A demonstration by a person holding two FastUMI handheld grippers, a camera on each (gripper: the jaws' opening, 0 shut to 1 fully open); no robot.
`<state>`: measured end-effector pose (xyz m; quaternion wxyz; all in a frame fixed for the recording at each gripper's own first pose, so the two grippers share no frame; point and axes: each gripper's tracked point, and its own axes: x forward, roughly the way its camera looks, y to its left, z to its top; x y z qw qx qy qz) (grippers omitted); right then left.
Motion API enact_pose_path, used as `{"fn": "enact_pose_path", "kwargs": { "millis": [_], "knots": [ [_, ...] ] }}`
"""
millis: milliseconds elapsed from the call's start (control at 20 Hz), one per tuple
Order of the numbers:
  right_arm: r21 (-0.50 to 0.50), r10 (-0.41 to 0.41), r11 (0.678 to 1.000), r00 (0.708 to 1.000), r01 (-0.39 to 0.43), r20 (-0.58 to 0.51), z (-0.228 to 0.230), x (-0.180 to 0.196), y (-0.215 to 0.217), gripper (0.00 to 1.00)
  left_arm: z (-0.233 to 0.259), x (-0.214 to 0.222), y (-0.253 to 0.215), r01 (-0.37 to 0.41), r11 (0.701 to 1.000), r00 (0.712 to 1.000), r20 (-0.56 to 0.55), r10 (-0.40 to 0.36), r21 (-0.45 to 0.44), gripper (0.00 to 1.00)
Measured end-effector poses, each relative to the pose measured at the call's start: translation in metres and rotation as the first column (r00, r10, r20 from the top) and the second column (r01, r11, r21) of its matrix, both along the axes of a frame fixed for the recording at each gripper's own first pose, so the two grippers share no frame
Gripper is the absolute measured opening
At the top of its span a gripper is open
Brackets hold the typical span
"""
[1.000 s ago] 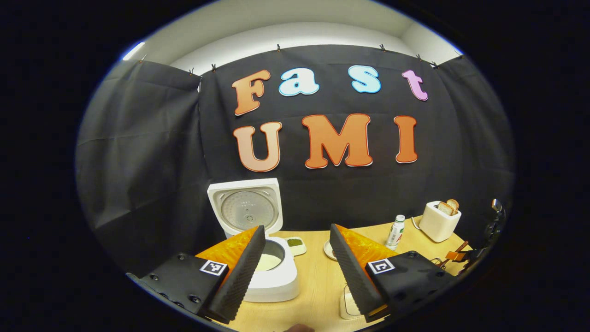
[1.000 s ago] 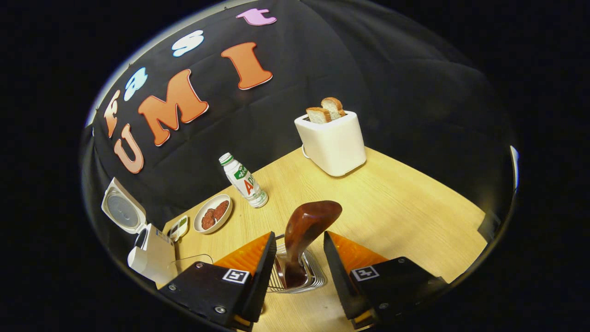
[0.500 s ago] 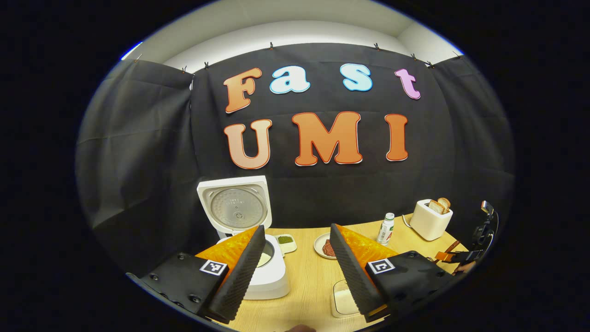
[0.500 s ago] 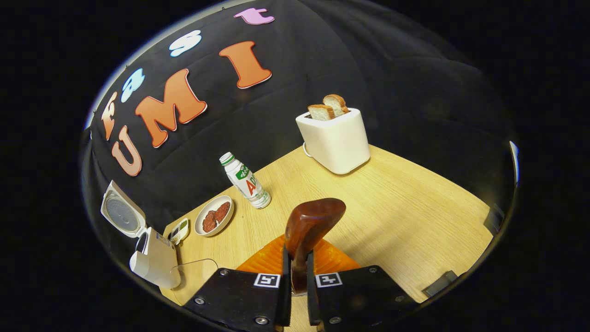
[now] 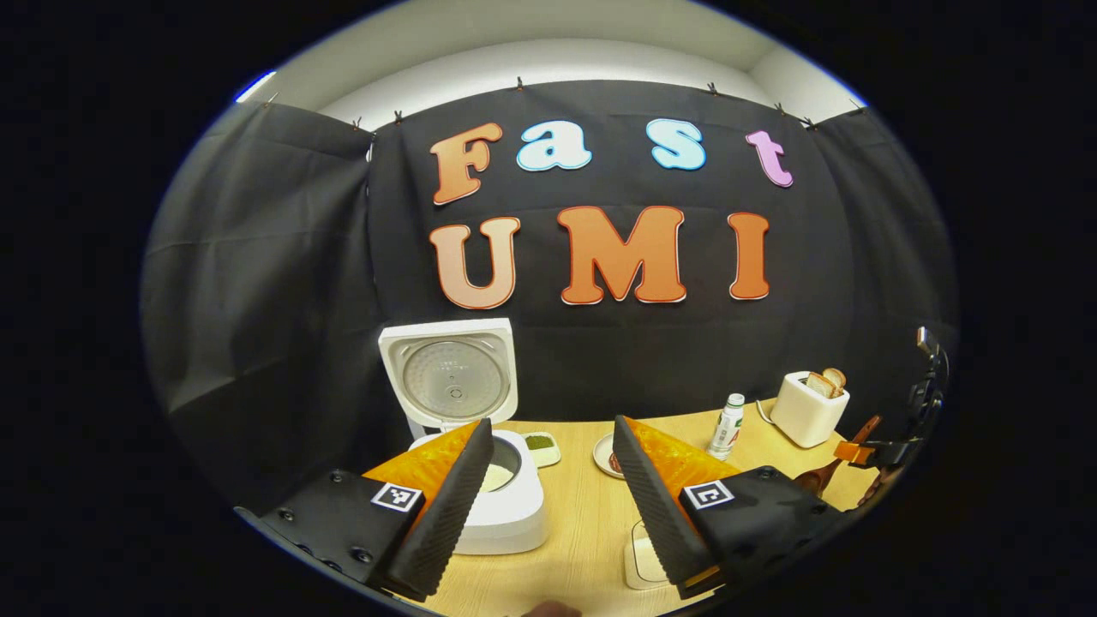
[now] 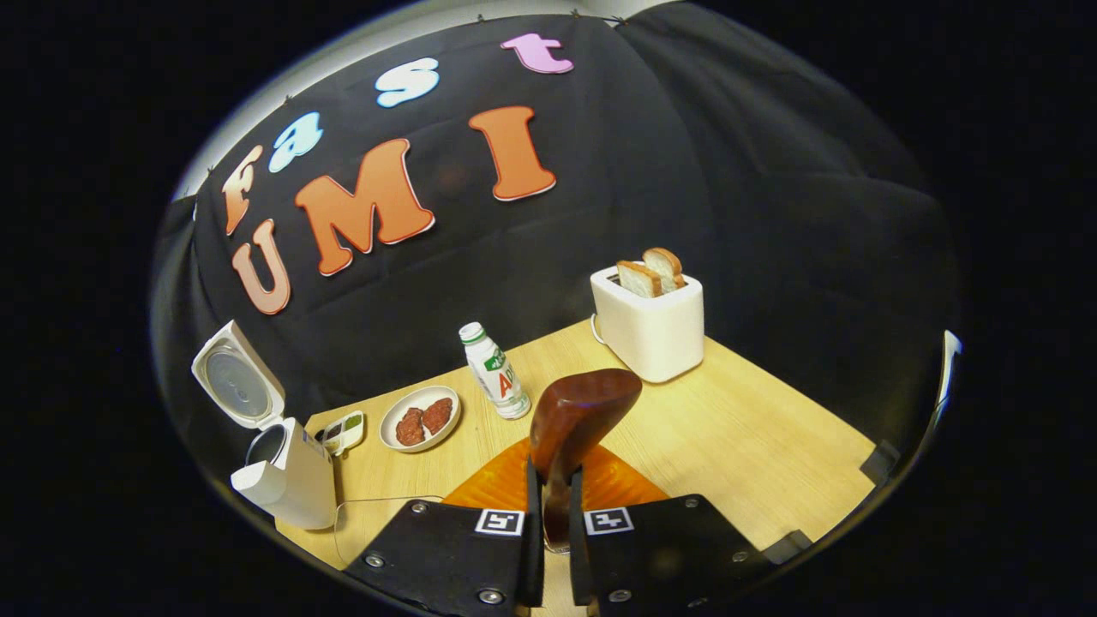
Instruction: Close the left gripper, press the button to open the rice cooker; take a wooden spoon from the chopstick holder with the right hand, scoop a spoonful of rice and pour it into the rice cooker, then put the wooden spoon back into the chopstick holder.
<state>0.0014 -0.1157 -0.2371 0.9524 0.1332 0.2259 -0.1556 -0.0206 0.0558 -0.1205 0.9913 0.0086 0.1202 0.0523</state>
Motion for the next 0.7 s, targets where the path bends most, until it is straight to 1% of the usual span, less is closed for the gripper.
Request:
{"fn": "enact_pose_path", "kwargs": {
  "millis": [150,250,350,450,550,600,700],
  "knots": [
    [-0.011,0.070,0.998,0.997,-0.070,0.040,0.027,0.004,0.027,0.12,-0.006,-0.002,0.012,-0.028,1.000,1.000,-0.002,0.028,-0.006,0.99],
    [-0.012,0.118,0.993,0.991,-0.117,0.065,0.037,0.009,0.049,0.12,-0.008,-0.002,0.017,-0.029,1.000,1.000,-0.001,0.029,-0.001,0.99],
    [0.002,0.189,0.982,0.979,-0.189,0.073,0.040,0.014,0.080,0.12,-0.014,-0.004,0.022,-0.029,1.000,1.000,-0.009,0.029,0.006,0.99],
    [-0.015,0.245,0.969,0.967,-0.245,0.065,0.031,0.017,0.106,0.12,-0.017,-0.004,0.027,-0.033,0.999,0.999,-0.013,0.033,0.005,0.99],
    [-0.048,0.294,0.955,0.955,-0.293,0.022,0.014,0.016,0.125,0.11,-0.020,-0.007,0.035,-0.040,0.999,0.999,-0.020,0.040,0.000,0.99],
    [-0.066,0.309,0.949,0.951,-0.309,-0.009,0.004,0.016,0.131,0.12,-0.021,-0.007,0.039,-0.045,0.999,0.999,-0.023,0.045,-0.002,0.99],
    [-0.132,0.329,0.933,0.942,-0.335,-0.061,-0.016,0.016,0.137,0.11,-0.026,-0.010,0.049,-0.057,0.998,0.998,-0.029,0.057,0.001,0.99]
  ]
}}
